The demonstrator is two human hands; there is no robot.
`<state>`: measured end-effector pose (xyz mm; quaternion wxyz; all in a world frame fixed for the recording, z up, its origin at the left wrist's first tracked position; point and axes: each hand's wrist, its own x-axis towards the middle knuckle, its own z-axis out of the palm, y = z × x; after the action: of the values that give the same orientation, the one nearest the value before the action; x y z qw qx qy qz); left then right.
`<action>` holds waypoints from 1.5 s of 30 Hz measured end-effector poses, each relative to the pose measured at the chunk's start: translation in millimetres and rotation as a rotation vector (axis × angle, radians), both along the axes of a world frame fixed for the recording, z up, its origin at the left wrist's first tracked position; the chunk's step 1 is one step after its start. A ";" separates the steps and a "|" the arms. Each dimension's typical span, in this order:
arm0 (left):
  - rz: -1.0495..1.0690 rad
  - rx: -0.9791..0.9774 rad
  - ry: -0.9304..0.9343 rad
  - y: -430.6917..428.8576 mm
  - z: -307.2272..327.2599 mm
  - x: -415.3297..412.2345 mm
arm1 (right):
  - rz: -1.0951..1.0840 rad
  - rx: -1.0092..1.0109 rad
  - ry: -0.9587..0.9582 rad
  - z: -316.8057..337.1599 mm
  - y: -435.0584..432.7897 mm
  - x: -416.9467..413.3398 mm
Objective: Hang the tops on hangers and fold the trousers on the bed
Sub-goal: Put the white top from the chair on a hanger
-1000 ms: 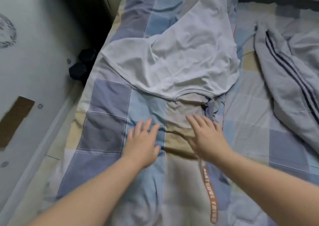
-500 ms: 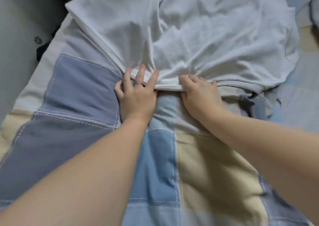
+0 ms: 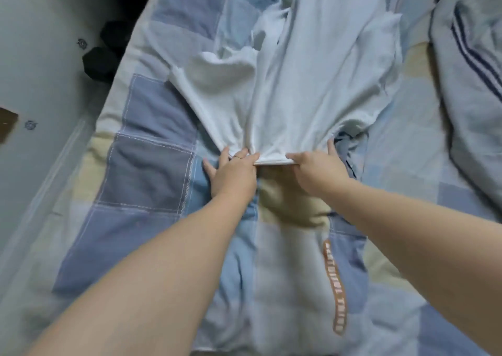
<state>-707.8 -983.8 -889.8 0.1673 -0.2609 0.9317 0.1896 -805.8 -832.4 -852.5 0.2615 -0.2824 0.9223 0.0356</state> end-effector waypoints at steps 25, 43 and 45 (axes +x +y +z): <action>0.195 0.090 0.028 65.8 111.3 133.4 | -0.067 -0.248 -0.303 97.0 88.5 118.1; 0.705 0.904 0.272 -2.5 -17.6 -19.8 | -0.051 -0.218 -0.154 -24.6 -30.8 -34.8; 0.677 0.960 0.293 10.9 12.4 -8.5 | -0.066 -0.291 -0.212 -10.6 -22.6 -32.2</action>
<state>-716.4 -972.9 -877.4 0.0668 -0.4093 0.6207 0.6654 -837.9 -854.9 -863.1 0.3146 -0.2888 0.8938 -0.1369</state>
